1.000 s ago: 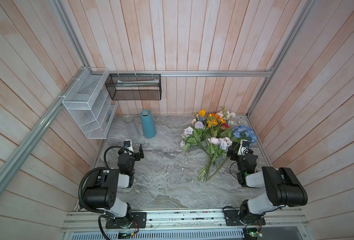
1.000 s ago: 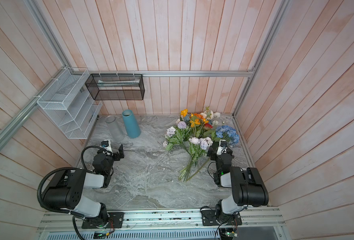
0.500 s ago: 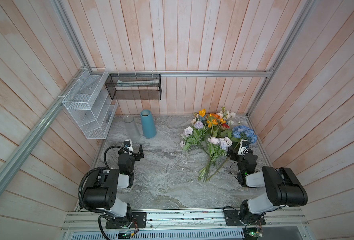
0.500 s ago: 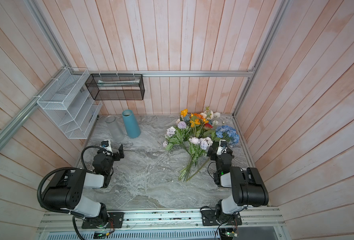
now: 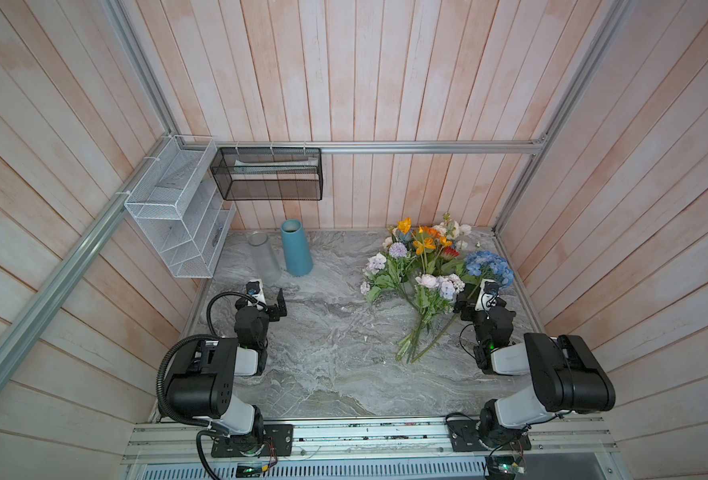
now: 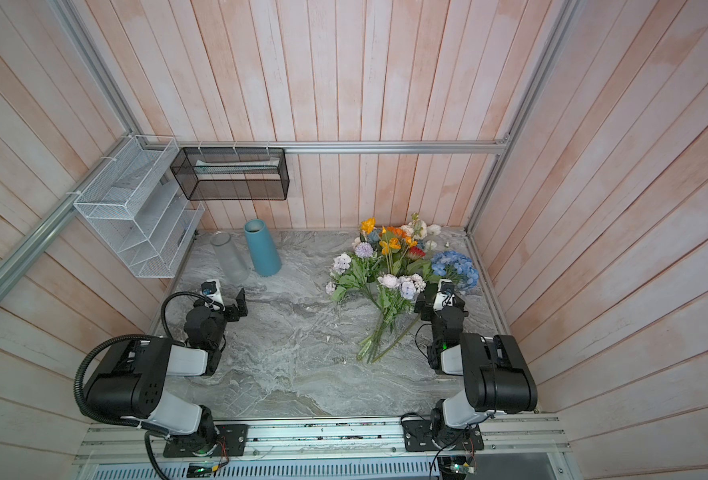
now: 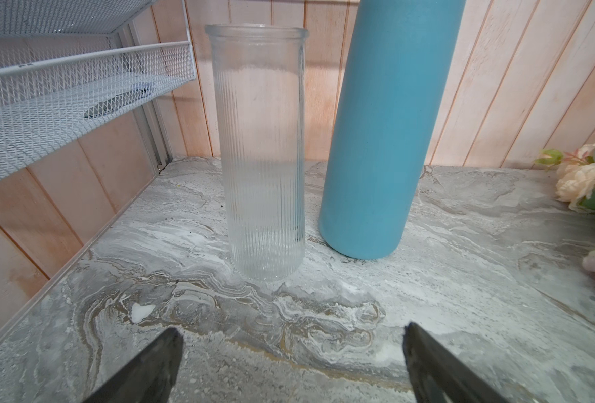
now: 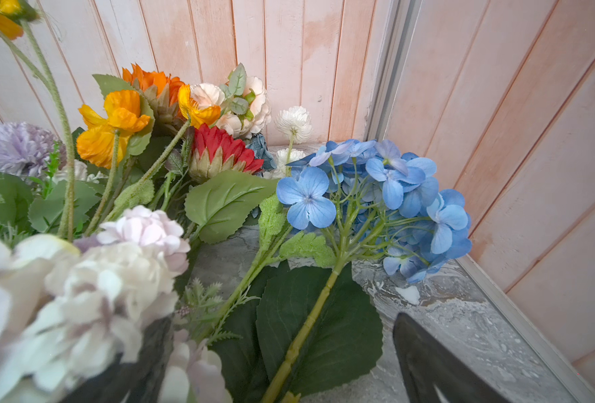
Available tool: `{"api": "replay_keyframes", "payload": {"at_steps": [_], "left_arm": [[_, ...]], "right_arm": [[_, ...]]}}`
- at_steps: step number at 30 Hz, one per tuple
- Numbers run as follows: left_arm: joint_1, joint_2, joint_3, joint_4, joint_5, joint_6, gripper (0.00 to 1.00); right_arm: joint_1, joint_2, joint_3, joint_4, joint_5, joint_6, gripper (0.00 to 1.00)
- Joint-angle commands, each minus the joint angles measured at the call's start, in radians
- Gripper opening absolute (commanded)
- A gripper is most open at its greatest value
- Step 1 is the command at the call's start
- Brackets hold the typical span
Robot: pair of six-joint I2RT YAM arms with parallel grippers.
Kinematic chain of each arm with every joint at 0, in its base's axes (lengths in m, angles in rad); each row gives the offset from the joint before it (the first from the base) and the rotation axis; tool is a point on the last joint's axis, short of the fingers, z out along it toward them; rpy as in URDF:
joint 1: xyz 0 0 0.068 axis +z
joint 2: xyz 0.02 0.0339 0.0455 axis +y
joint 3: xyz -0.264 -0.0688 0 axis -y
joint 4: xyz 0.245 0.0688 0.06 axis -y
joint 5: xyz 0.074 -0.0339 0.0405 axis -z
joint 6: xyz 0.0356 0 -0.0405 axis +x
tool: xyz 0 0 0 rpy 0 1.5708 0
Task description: Arrange the flowers into the vase
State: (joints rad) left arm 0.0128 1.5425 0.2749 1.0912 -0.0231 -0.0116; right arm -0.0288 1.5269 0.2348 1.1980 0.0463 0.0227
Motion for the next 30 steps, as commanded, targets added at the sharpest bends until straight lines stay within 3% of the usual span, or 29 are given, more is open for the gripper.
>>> {"api": "replay_keyframes", "payload": {"at_steps": [1,8,13,19,23,30], "left_arm": [[-0.008,-0.044,0.022,-0.027,-0.013,-0.002,1.0],[-0.095,-0.277,0.059,-0.304,-0.184,-0.032,1.0],[-0.181,-0.332,0.14,-0.427,-0.19,-0.059,1.0],[-0.271,-0.252,0.301,-0.475,-0.216,-0.103,1.0],[-0.292,-0.126,0.445,-0.486,-0.252,-0.125,1.0],[-0.307,0.111,0.688,-0.512,-0.409,-0.119,1.0]], "right_arm": [[0.005,-0.055,0.018,-0.031,-0.005,-0.006,0.97],[0.021,-0.22,0.115,-0.336,0.072,0.039,0.96],[0.027,-0.321,0.153,-0.461,0.067,0.143,0.96],[0.03,-0.405,0.248,-0.633,0.029,0.229,0.98],[0.033,-0.437,0.293,-0.683,-0.036,0.28,0.98],[0.039,-0.455,0.377,-0.768,-0.096,0.305,0.98]]}}
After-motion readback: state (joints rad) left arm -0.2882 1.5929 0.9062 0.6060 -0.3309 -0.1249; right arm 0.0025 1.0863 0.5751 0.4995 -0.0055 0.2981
